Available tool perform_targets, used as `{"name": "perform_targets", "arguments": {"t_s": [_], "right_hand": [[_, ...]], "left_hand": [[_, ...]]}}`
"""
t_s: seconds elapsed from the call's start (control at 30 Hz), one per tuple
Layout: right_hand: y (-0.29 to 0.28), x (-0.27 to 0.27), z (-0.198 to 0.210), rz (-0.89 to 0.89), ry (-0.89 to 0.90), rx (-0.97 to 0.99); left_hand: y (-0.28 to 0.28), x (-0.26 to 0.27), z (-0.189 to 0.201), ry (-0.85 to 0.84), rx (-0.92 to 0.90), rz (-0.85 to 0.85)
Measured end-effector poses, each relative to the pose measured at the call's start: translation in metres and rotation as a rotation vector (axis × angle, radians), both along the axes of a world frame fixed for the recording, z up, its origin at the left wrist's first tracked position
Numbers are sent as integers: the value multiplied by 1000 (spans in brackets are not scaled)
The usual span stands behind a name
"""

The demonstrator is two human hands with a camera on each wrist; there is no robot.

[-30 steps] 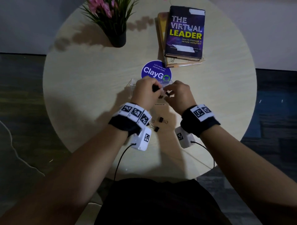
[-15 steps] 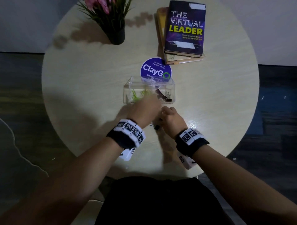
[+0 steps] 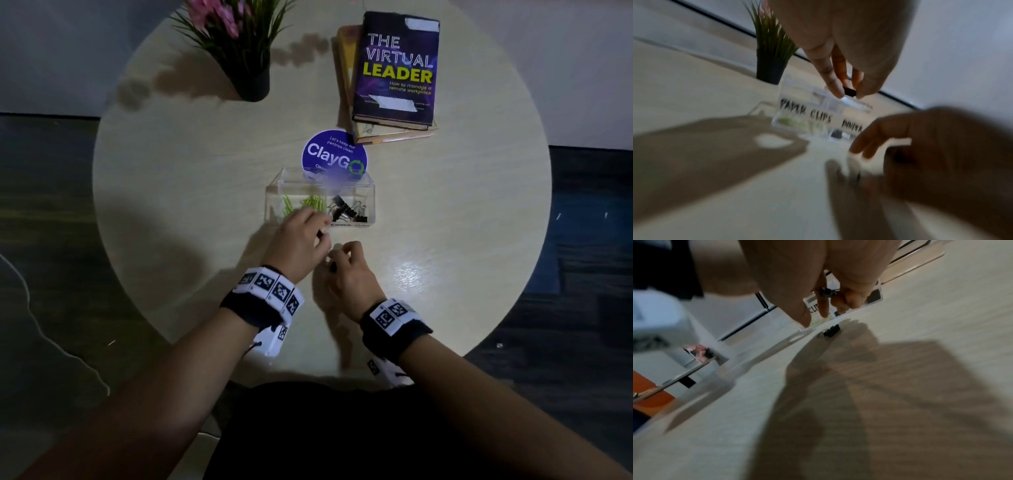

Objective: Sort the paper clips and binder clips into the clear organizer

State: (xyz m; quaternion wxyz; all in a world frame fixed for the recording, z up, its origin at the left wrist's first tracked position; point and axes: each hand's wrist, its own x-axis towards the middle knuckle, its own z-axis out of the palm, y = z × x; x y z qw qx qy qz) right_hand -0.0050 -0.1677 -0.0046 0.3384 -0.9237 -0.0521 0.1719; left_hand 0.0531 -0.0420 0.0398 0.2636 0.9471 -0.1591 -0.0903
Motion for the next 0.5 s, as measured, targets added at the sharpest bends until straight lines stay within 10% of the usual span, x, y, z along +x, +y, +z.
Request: {"name": "perform_targets", "arguments": {"t_s": [0.5], "right_hand": [[-21, 56, 27, -131, -309, -16]], "left_hand": [[22, 7, 2, -45, -87, 68]]}}
